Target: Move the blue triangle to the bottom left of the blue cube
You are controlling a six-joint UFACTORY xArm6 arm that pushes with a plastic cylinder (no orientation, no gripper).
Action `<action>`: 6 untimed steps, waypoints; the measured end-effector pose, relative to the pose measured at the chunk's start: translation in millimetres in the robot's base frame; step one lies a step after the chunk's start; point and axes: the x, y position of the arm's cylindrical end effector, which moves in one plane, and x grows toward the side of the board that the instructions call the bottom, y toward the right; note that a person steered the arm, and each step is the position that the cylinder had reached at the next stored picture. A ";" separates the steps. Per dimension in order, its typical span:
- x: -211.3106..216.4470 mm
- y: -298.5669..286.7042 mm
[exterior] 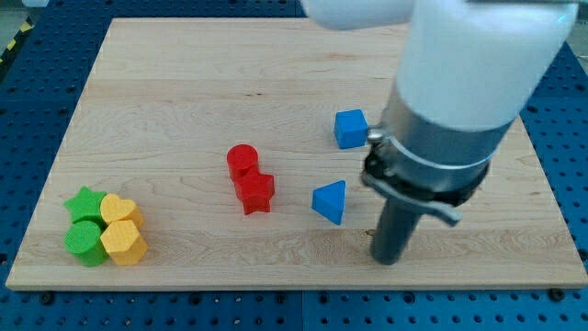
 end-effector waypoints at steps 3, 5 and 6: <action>-70.4 -29.1; -57.0 -66.1; -87.8 -69.3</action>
